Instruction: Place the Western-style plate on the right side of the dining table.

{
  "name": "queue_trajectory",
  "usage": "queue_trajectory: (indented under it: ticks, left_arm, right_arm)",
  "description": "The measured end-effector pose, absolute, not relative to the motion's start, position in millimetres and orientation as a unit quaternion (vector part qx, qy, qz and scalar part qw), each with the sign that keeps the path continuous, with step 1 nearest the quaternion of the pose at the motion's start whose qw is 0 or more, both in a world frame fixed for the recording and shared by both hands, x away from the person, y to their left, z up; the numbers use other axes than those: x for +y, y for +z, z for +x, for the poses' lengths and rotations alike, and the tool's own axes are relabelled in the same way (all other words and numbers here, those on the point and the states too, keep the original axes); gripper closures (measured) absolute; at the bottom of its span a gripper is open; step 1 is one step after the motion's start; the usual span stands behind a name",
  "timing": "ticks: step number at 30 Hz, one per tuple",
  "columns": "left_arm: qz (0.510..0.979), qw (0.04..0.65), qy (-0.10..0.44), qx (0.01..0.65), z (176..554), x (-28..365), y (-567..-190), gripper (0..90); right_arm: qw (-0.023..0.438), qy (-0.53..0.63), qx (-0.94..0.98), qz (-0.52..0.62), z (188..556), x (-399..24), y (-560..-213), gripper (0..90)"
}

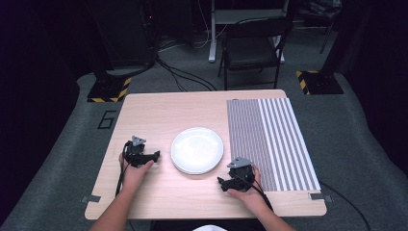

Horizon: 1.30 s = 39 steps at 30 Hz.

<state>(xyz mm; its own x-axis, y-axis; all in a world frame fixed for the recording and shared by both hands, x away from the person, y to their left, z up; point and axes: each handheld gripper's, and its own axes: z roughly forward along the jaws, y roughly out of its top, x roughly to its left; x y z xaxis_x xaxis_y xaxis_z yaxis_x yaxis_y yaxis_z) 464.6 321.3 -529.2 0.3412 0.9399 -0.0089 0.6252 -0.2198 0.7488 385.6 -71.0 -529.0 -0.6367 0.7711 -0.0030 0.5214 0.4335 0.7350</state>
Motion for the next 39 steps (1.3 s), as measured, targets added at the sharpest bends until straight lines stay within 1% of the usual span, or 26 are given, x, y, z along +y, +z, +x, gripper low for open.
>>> queue_trajectory:
  ticks: [11, 19, 25, 27, 28, 30, 33, 34, 35, 39]
  left_arm:
    - [0.746, 0.338, 0.232, 0.524, 464.4, 321.3, -529.2, 16.6]
    - [0.743, 0.34, 0.236, 0.526, 463.7, 321.3, -529.3, 17.7]
    - [0.739, 0.347, 0.236, 0.527, 462.7, 322.2, -528.6, 29.7]
    - [0.738, 0.346, 0.235, 0.529, 462.1, 322.6, -527.5, 34.7]
    - [0.736, 0.343, 0.235, 0.534, 461.3, 322.6, -526.0, 38.2]
    - [0.732, 0.345, 0.228, 0.541, 460.6, 322.0, -524.2, 41.8]
    - [0.73, 0.351, 0.23, 0.54, 459.7, 319.6, -521.5, 43.9]
    - [0.724, 0.367, 0.231, 0.536, 457.3, 316.6, -515.9, 44.7]
    - [0.723, 0.372, 0.23, 0.535, 456.5, 315.7, -513.9, 45.0]
    - [0.72, 0.376, 0.216, 0.541, 456.1, 313.1, -505.5, 48.0]
  right_arm:
    - [0.174, 0.361, 0.827, 0.395, 385.5, -70.2, -528.8, 12.7]
    - [0.185, 0.364, 0.818, 0.406, 384.9, -70.7, -528.3, 20.2]
    - [0.192, 0.367, 0.813, 0.41, 385.1, -72.5, -528.0, 26.7]
    - [0.192, 0.367, 0.811, 0.413, 384.8, -73.6, -526.9, 32.1]
    - [0.191, 0.367, 0.81, 0.416, 384.4, -74.0, -526.2, 32.6]
    - [0.184, 0.369, 0.806, 0.424, 383.2, -74.8, -524.6, 32.9]
    - [0.182, 0.37, 0.807, 0.424, 382.4, -75.7, -523.1, 33.1]
    - [0.187, 0.369, 0.805, 0.426, 381.5, -77.0, -521.4, 35.7]
    - [0.189, 0.369, 0.804, 0.426, 381.8, -77.8, -520.7, 36.5]
    - [0.194, 0.365, 0.803, 0.43, 382.7, -78.7, -519.4, 37.3]
